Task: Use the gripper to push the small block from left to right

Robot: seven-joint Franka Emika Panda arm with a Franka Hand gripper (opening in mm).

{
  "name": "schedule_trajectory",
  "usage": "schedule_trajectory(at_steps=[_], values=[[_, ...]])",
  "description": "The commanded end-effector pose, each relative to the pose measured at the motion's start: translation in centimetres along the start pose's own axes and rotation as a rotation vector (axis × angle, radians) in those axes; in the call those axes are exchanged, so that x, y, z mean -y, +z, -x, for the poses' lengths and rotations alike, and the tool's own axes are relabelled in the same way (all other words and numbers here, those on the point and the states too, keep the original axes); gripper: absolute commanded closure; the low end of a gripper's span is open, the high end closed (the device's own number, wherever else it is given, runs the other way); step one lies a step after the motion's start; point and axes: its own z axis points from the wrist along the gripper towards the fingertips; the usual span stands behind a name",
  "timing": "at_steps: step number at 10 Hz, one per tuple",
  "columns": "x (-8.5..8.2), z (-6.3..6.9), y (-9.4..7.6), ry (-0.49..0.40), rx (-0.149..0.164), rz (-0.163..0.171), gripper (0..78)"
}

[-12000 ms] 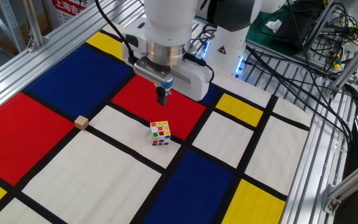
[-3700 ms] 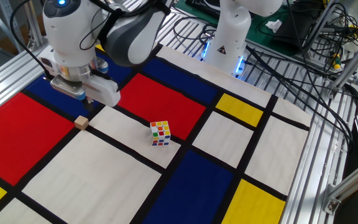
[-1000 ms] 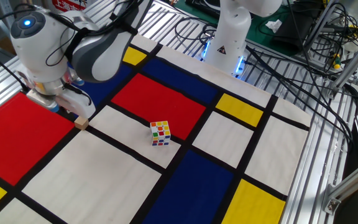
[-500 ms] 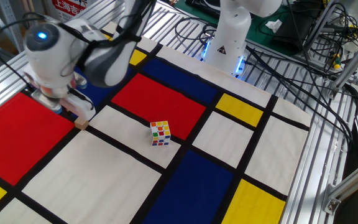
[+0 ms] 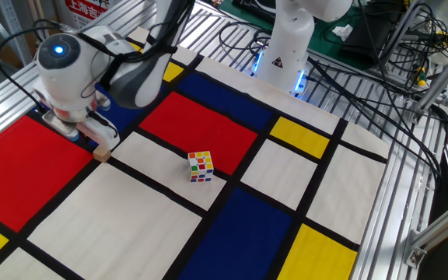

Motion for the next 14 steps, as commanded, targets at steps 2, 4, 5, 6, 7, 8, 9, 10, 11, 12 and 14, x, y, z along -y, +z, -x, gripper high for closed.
schedule_trajectory(at_steps=[2, 4, 5, 6, 7, 8, 9, 10, 11, 12, 14], values=[[-0.5, 0.5, 0.9, 0.003, 0.004, 0.026, 77.6], [-0.7, 0.6, 1.1, -0.003, 0.004, 0.026, 77.6], [-0.9, 0.6, 1.0, -0.003, 0.004, 0.027, 77.6], [-1.0, 0.5, 0.9, -0.004, 0.005, 0.027, 77.6], [-1.2, 0.5, 0.8, -0.004, 0.005, 0.028, 77.6], [-1.3, 0.5, 0.8, -0.005, 0.005, 0.028, 77.6], [-1.4, 0.5, 0.9, -0.008, 0.004, 0.027, 77.6], [-1.4, 0.6, 1.0, -0.011, 0.005, 0.028, 77.6], [-1.4, 0.6, 1.0, -0.011, 0.005, 0.028, 77.6], [-1.6, 0.6, 1.1, -0.014, 0.003, 0.035, 77.6], [-1.9, 0.6, 1.1, -0.014, 0.000, 0.043, 77.6]])
